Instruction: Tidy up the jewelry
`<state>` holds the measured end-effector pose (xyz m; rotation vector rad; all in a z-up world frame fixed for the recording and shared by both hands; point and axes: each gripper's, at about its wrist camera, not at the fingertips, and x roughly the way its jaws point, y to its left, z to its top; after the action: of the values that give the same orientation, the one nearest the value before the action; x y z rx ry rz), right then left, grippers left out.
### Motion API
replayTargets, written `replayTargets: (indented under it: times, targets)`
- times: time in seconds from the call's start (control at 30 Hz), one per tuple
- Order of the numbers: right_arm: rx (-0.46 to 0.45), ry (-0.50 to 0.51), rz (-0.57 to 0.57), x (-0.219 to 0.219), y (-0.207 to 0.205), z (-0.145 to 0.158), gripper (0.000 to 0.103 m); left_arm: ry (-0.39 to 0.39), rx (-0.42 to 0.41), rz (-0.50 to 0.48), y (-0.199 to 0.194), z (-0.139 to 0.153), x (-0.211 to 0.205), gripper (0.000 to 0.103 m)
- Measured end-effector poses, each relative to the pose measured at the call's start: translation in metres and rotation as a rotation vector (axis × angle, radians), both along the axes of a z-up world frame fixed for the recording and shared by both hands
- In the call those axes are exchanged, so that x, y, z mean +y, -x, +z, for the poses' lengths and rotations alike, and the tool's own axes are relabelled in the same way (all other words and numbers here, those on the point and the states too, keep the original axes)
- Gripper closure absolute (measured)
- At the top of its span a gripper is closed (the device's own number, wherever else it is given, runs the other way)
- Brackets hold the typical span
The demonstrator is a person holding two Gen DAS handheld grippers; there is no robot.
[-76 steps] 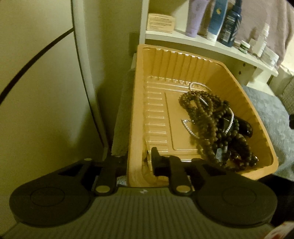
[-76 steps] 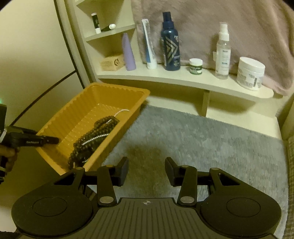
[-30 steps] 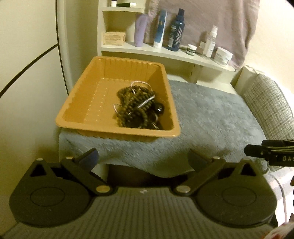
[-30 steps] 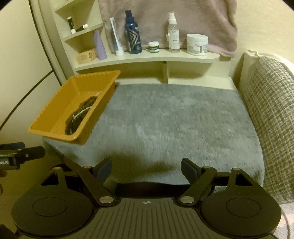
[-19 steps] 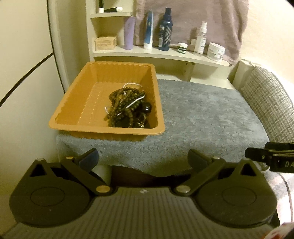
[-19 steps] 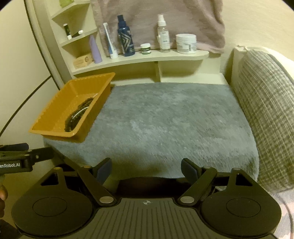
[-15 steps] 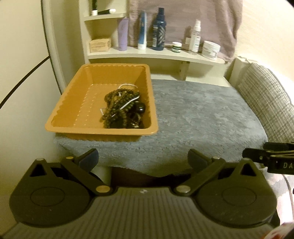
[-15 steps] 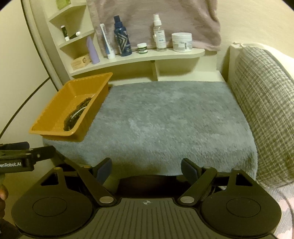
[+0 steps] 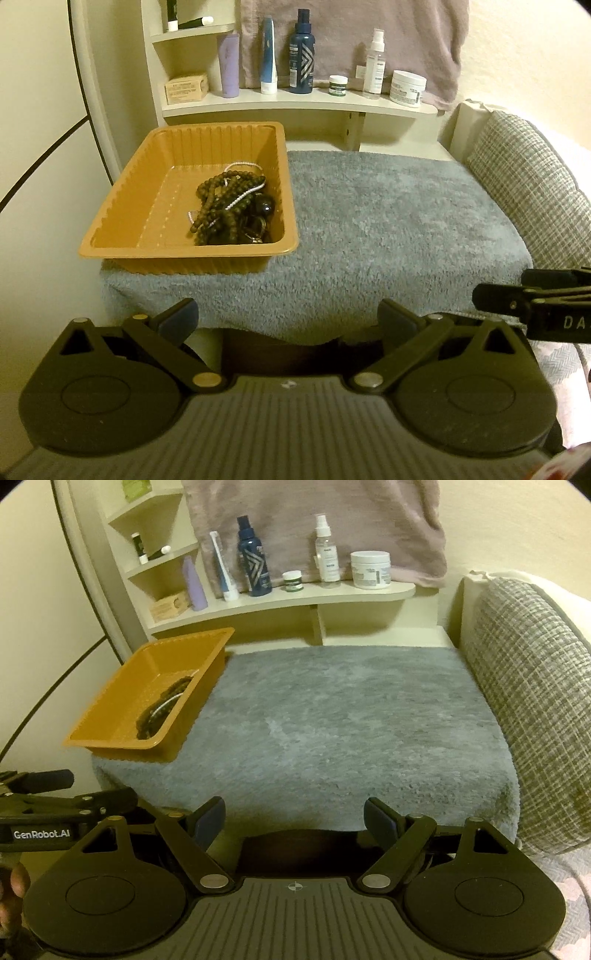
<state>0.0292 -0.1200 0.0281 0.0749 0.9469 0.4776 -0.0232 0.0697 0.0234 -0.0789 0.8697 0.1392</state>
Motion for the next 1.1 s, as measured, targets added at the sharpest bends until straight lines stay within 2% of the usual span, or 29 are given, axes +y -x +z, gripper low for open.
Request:
replayTargets:
  times: [1.1]
  targets:
    - [-0.011,0.012,0.015,0.002,-0.0028,0.0009,0.021,-0.007,-0.025,-0.004,0.0022,0.0028,0.0011,0.001]
